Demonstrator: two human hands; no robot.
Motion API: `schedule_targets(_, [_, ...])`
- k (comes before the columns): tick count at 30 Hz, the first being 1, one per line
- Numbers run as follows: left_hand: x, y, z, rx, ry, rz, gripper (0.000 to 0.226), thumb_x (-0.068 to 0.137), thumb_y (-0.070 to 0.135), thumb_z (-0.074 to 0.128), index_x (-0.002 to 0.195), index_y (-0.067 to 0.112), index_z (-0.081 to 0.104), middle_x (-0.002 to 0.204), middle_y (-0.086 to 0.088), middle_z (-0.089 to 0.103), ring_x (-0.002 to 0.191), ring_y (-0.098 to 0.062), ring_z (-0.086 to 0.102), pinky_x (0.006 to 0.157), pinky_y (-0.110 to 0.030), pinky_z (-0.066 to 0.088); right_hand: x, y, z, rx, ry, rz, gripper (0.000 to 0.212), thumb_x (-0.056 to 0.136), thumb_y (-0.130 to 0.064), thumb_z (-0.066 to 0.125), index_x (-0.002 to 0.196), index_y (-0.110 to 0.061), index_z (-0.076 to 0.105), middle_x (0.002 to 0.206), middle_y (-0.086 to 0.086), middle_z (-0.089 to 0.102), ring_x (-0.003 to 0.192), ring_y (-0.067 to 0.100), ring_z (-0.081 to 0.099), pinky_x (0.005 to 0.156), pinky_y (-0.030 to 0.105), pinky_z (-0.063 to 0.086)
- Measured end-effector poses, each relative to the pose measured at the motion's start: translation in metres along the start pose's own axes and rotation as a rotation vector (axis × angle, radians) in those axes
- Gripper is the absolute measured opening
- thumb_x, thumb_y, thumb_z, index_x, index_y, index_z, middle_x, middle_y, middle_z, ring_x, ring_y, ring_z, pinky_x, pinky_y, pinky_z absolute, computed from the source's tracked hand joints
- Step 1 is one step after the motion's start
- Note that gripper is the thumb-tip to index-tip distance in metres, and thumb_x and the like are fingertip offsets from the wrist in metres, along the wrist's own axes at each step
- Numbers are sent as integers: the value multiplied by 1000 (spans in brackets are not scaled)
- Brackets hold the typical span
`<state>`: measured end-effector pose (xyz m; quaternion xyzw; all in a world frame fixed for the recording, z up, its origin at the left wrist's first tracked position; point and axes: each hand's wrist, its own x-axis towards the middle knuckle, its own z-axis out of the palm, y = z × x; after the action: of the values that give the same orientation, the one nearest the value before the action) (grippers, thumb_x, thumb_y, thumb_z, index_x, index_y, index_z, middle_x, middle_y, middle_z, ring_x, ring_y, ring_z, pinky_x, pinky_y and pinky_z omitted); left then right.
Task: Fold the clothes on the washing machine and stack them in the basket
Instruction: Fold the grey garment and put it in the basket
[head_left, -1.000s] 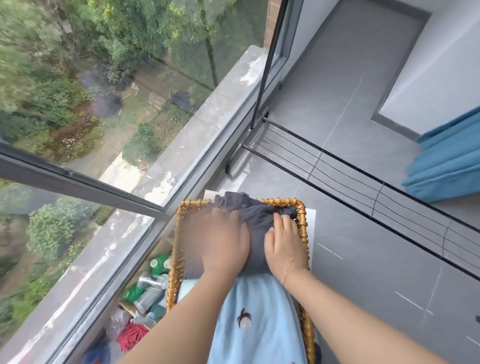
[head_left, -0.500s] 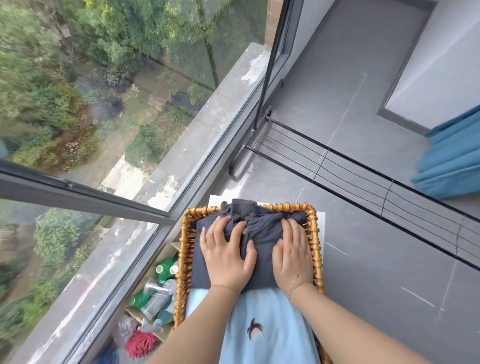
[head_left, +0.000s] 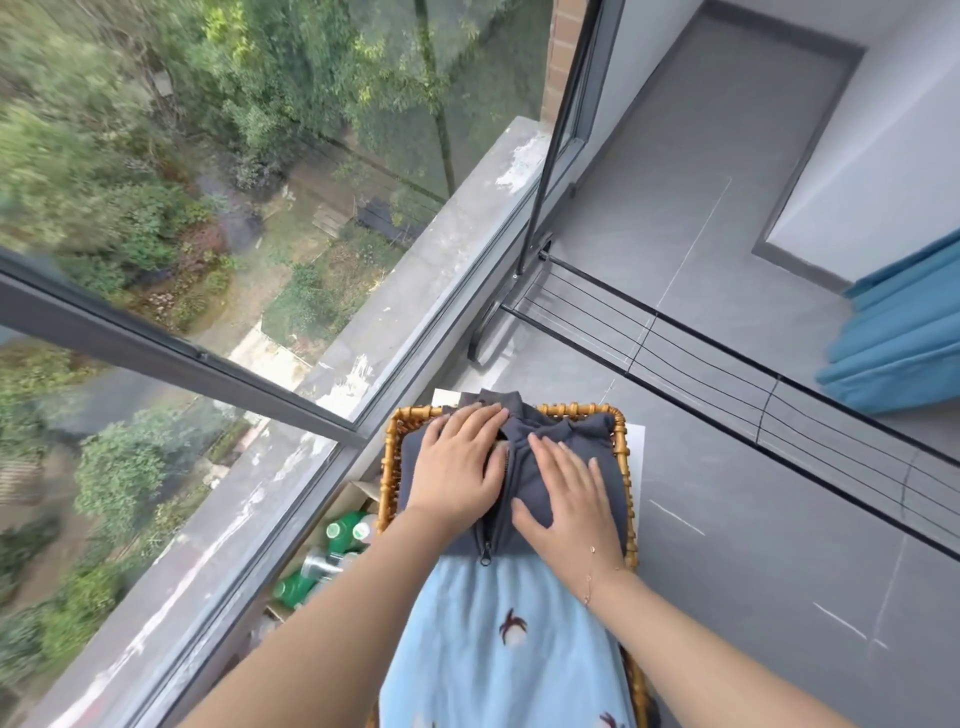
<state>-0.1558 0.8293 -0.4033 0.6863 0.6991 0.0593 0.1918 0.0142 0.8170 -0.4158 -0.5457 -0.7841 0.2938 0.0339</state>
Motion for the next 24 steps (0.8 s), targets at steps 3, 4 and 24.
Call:
schedule_targets(3, [-12, -1, 4, -50, 12, -21, 58, 92, 46, 20, 135, 26, 53, 137, 11, 53, 131, -10, 41, 108, -31, 28, -5, 1, -3, -36, -45, -13, 76, 82, -61, 23, 152, -35, 8, 159, -12, 16, 147, 7, 5, 118, 33, -12])
schedule_targets(4, [-12, -2, 3, -40, -16, -12, 61, 91, 48, 17, 135, 27, 53, 137, 11, 53, 130, -11, 41, 107, -31, 29, -6, 1, -5, -50, -62, -20, 76, 81, -62, 21, 152, -37, 6, 159, -13, 13, 147, 7, 3, 117, 33, -14])
schedule_targets(24, [-32, 22, 17, -145, 154, -183, 62, 97, 51, 15, 153, 25, 17, 161, 9, 8, 148, -8, -2, 119, -39, -8, 31, 12, -24, -111, -403, 99, 82, 90, -71, 25, 150, -34, -17, 158, -5, -25, 144, 21, -25, 116, 46, -13])
